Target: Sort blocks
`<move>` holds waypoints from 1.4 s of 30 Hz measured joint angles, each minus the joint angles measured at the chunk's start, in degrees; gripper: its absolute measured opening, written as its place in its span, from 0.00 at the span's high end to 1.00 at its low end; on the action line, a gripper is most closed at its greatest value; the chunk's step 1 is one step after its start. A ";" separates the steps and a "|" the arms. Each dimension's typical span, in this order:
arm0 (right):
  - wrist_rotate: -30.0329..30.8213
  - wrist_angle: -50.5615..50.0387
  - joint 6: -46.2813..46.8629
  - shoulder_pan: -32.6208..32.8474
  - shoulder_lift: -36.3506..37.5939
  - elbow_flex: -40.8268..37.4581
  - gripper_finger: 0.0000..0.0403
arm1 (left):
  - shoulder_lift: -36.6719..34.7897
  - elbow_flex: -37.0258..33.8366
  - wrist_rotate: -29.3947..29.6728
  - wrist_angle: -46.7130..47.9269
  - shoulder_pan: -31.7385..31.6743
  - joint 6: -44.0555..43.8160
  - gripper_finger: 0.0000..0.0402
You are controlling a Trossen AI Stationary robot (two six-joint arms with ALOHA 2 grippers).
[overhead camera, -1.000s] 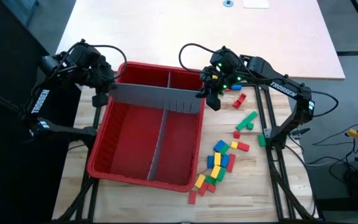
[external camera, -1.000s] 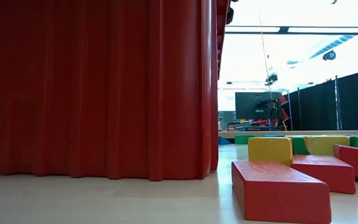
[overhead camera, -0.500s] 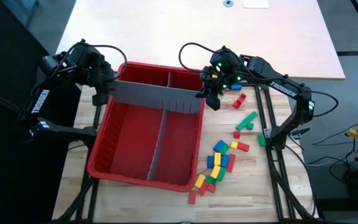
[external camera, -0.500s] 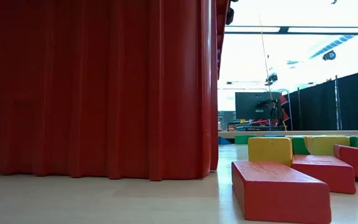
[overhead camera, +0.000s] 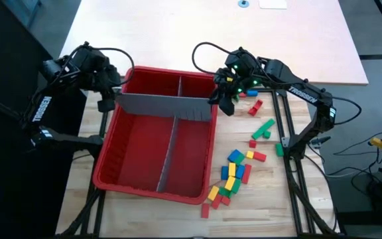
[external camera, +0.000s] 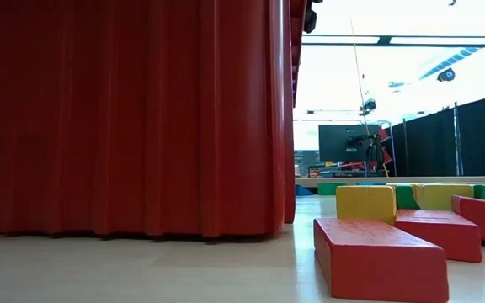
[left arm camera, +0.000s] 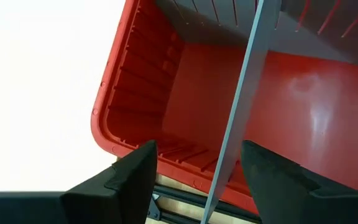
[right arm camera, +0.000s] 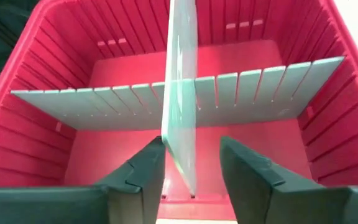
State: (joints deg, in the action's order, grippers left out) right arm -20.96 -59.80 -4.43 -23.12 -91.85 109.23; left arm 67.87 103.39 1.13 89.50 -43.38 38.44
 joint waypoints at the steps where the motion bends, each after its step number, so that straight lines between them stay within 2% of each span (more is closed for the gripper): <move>1: -0.01 0.61 -0.01 -0.19 0.01 0.00 0.66 | -0.02 0.00 0.00 -0.15 0.00 0.00 0.47; 10: 0.07 9.18 1.80 -2.39 0.49 1.55 0.57 | -0.03 0.50 -0.07 -5.31 0.04 0.00 0.48; 19: 0.16 10.03 2.33 -3.18 0.17 1.91 0.57 | 1.69 0.76 -1.84 -6.96 0.04 0.00 0.46; 24: 0.14 10.75 2.48 -3.18 -0.20 1.42 0.57 | 3.34 0.76 -2.24 -7.87 0.04 0.50 0.49; 33: 1.52 10.99 2.69 -3.16 -0.20 1.22 0.57 | 5.21 0.74 -6.62 -12.23 0.04 1.78 0.53; 37: 1.45 11.22 2.02 -3.03 -0.20 1.20 0.67 | 5.19 0.74 -6.64 -14.26 0.04 1.91 0.57; 42: 0.83 11.25 1.39 -3.03 0.27 1.16 0.95 | 4.88 0.74 -6.72 -13.18 0.04 2.60 0.77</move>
State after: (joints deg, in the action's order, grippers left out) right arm -20.13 -48.55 -3.05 -26.15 -91.58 110.39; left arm 72.75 104.14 -5.59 76.32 -43.33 41.04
